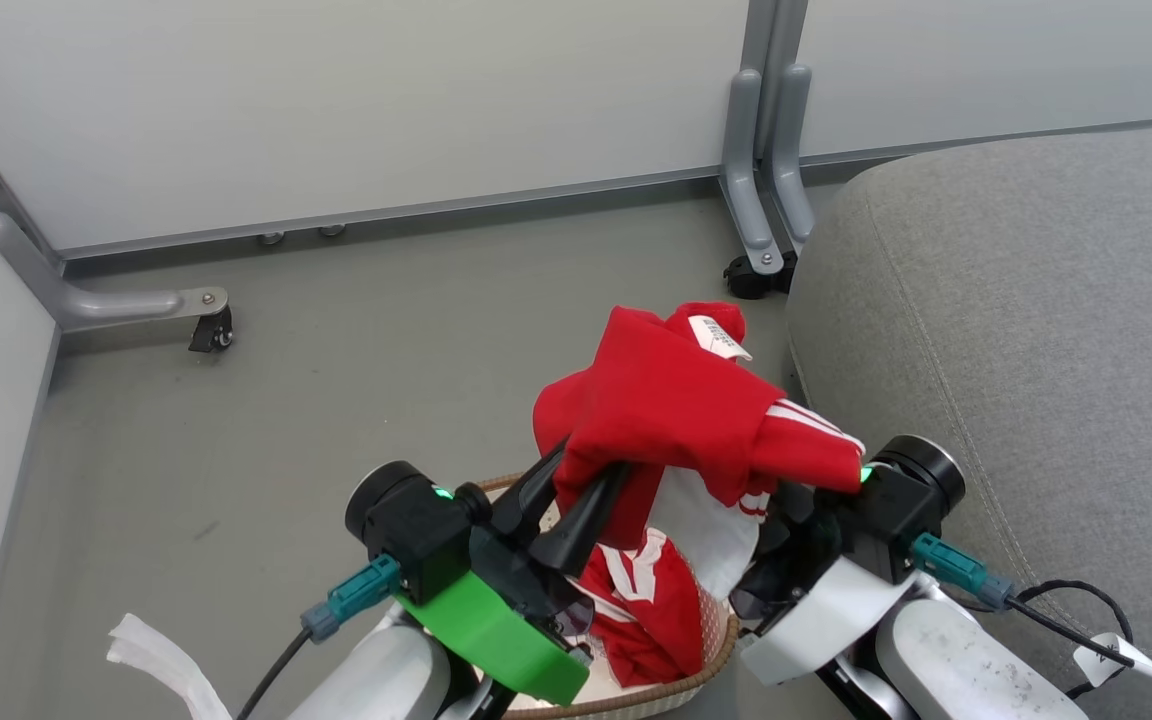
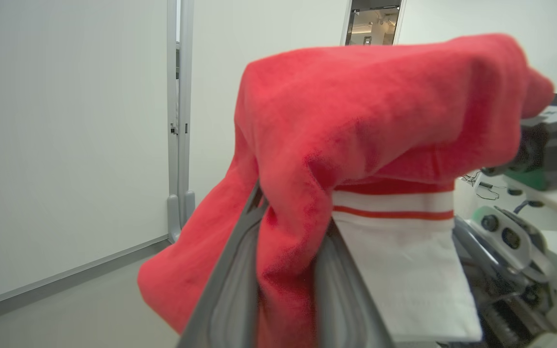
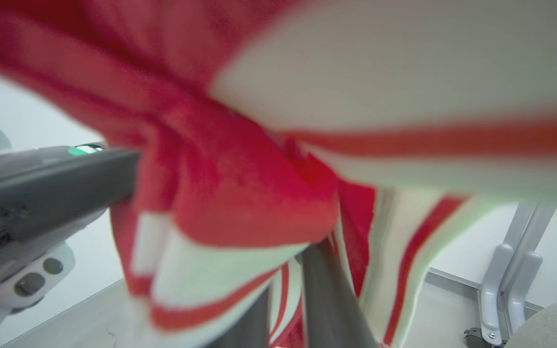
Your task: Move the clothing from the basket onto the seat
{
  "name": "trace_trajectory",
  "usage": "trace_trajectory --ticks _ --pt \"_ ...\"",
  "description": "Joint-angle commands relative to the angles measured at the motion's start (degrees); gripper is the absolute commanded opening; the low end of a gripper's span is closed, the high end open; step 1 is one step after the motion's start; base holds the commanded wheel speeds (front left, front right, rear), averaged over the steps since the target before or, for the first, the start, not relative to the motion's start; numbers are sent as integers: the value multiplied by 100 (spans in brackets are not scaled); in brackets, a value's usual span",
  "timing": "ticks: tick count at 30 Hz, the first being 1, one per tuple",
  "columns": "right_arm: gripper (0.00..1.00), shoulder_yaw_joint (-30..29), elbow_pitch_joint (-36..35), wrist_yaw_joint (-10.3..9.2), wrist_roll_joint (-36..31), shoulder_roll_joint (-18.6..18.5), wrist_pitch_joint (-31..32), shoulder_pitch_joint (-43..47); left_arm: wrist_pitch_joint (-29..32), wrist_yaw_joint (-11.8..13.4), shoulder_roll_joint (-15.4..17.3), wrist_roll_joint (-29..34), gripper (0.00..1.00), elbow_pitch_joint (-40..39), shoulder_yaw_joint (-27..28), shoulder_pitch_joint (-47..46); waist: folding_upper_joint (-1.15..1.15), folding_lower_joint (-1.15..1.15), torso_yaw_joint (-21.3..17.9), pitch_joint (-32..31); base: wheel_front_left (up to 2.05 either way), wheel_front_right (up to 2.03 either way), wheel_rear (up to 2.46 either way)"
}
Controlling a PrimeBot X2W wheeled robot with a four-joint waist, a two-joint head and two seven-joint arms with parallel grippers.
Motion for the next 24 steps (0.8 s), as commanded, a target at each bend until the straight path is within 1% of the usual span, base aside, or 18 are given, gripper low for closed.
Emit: trace_trajectory --ticks 1,2,3,4,11,24 --pt "0 -50 -73 -2 31 50 -21 73 9 -12 11 25 38 4 23 77 0 0 -4 2 0 0 0" --pt "0 -63 -87 -2 31 63 -21 79 8 -12 9 51 57 -8 28 78 0 0 -6 2 0 0 0" --pt "0 -84 -111 -2 34 80 -21 81 8 -12 6 69 86 -22 31 86 0 0 -8 2 0 0 0" --pt "0 -104 -131 -2 44 98 -21 85 8 -12 12 66 100 -30 8 87 0 0 -9 3 0 0 0" --pt "0 -273 -313 -2 98 242 -21 163 8 -12 34 130 100 -77 11 95 0 0 -2 6 0 0 0" --pt "0 -398 -395 -2 146 382 -21 207 9 -12 40 254 100 -179 29 95 0 0 17 -12 0 0 0"
